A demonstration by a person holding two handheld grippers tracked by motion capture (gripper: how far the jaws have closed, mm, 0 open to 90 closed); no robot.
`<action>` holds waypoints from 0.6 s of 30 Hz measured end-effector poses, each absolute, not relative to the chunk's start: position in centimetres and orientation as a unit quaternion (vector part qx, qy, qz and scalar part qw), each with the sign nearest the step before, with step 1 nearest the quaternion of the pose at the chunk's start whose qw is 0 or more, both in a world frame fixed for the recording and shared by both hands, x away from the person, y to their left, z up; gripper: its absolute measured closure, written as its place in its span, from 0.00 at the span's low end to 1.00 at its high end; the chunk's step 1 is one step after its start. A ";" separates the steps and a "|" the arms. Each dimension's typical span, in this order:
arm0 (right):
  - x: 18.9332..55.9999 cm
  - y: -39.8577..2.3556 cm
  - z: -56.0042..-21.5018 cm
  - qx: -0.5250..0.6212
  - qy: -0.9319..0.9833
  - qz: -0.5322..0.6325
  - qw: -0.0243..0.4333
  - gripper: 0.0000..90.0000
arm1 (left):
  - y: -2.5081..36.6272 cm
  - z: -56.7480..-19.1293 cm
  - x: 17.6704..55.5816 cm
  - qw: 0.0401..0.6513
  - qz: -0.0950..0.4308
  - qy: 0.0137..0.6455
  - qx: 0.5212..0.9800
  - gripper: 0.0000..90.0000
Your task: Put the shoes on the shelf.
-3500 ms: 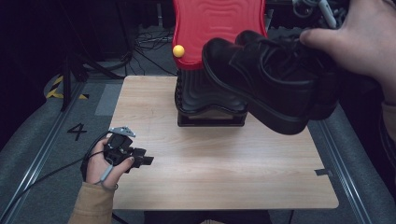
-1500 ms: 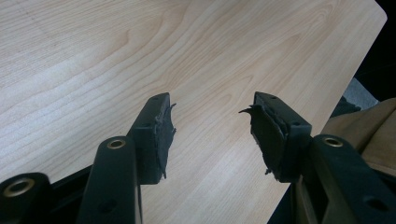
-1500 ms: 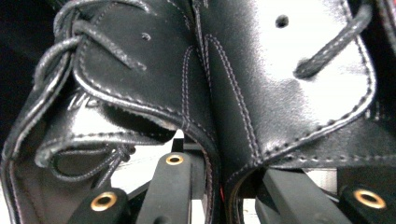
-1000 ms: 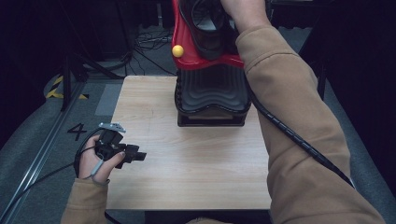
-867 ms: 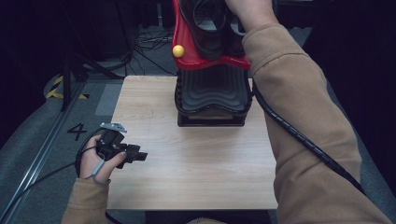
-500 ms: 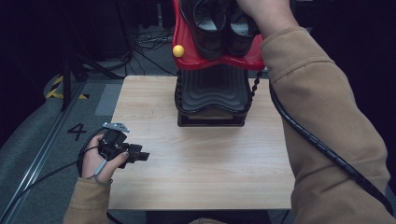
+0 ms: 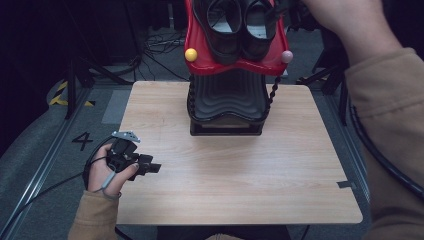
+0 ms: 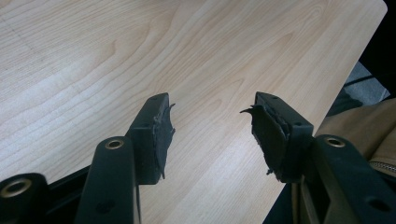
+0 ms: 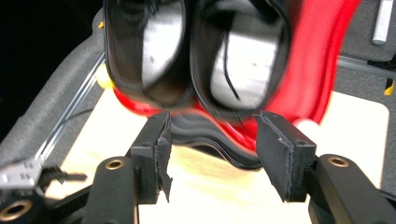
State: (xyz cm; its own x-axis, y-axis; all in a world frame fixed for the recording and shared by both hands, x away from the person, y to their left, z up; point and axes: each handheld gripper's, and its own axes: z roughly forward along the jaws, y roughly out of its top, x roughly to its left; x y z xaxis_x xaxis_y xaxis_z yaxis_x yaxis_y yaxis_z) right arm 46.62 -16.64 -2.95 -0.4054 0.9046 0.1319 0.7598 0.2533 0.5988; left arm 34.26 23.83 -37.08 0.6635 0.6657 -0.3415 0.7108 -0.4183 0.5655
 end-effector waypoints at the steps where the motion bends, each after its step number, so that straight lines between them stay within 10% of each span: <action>1: 46.1 -17.2 -3.0 0.527 0.785 0.301 0.121 0.51 | 23.9 -37.1 34.2 0.352 -0.033 0.409 0.841 0.53; 18: 40.6 -26.6 -7.3 0.481 0.808 0.306 0.148 0.44 | 24.5 -36.5 33.2 0.355 -0.019 0.423 0.833 0.53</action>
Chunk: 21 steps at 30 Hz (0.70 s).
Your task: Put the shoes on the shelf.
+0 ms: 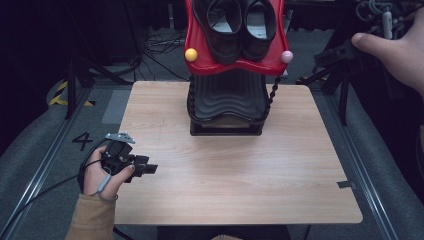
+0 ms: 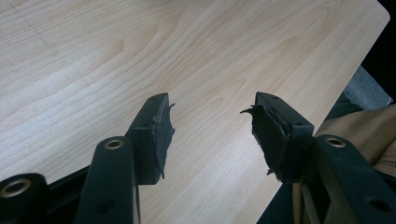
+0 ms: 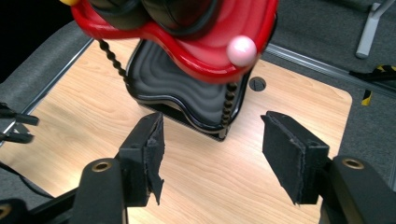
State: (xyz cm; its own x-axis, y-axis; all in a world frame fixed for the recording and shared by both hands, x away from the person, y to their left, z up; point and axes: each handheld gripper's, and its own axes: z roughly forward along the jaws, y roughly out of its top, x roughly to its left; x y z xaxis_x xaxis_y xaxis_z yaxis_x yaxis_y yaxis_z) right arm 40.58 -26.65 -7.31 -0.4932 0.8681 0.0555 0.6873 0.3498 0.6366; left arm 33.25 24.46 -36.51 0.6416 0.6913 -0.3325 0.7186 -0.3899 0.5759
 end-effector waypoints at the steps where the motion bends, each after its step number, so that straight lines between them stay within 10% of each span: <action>1: 40.4 -27.0 -7.8 0.480 0.810 0.303 0.150 0.44 | 24.5 -36.5 33.2 0.355 -0.018 0.423 0.834 0.53; 21: 38.2 -28.7 -20.6 0.398 0.852 0.310 0.142 0.44 | 23.3 -36.6 31.6 0.342 -0.004 0.427 0.837 0.52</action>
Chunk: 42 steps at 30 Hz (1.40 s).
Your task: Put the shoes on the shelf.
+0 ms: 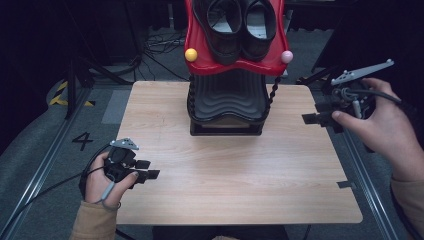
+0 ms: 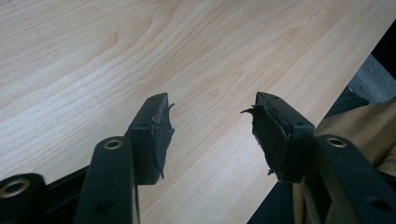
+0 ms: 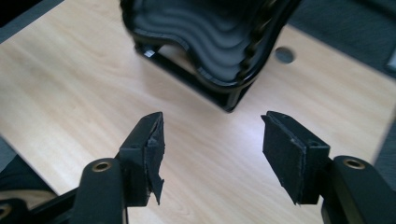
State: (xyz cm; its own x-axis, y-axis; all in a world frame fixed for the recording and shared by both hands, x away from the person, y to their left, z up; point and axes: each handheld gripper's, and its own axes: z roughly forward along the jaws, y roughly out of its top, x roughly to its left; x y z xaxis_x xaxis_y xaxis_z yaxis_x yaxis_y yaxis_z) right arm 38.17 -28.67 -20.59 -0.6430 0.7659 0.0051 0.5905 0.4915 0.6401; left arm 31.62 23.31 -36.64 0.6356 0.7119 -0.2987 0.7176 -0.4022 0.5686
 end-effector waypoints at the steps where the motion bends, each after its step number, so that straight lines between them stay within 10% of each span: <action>1: 38.2 -28.7 -21.5 0.401 0.853 0.308 0.132 0.44 | 23.3 -36.7 31.6 0.341 -0.003 0.426 0.838 0.52; 42: 40.6 -31.7 -42.0 0.423 0.863 0.267 0.075 0.41 | 23.5 -39.1 32.5 0.322 -0.002 0.443 0.837 0.52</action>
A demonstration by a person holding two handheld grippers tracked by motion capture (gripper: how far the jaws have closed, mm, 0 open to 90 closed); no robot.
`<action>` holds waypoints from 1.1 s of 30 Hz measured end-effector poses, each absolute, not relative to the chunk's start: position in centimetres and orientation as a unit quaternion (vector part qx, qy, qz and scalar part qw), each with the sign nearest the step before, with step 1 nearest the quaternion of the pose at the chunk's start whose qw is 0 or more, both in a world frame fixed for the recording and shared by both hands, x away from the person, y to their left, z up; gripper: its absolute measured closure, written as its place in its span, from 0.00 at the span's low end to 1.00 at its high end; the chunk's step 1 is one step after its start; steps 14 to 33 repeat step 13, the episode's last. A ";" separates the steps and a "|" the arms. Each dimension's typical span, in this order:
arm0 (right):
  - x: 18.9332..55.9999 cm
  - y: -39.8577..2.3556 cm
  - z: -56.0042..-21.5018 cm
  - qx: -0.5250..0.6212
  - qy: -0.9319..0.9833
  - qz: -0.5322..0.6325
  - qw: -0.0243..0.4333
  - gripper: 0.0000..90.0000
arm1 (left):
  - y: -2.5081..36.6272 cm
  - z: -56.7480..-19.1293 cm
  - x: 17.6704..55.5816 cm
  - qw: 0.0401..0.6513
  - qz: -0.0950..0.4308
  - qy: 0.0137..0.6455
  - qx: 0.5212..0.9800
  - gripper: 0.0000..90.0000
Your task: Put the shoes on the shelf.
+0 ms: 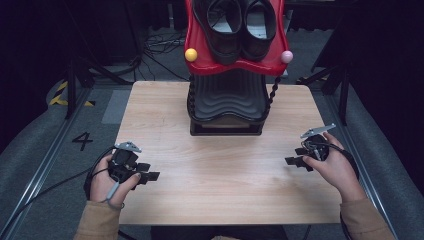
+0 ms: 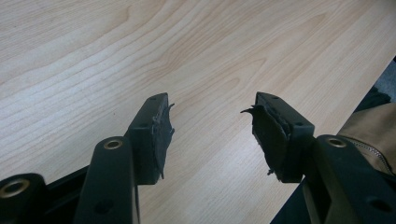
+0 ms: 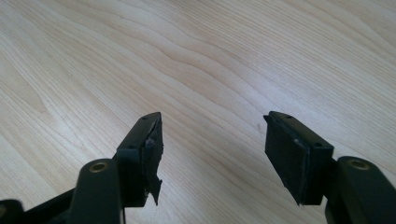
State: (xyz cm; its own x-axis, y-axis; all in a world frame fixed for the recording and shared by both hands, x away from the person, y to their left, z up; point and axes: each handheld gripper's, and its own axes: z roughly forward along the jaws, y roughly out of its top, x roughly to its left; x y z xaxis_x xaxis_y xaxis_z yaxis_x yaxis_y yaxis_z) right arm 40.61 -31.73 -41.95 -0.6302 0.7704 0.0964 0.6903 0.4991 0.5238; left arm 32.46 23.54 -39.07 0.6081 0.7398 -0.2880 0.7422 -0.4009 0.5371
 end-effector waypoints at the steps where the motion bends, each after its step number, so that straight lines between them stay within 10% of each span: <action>1: 40.6 -31.7 -42.1 0.422 0.864 0.267 0.074 0.41 | 23.5 -39.1 32.4 0.322 0.000 0.443 0.837 0.52; 33: 40.9 -31.6 -44.1 0.413 0.874 0.248 0.072 0.39 | 23.5 -40.1 32.1 0.329 0.029 0.461 0.824 0.50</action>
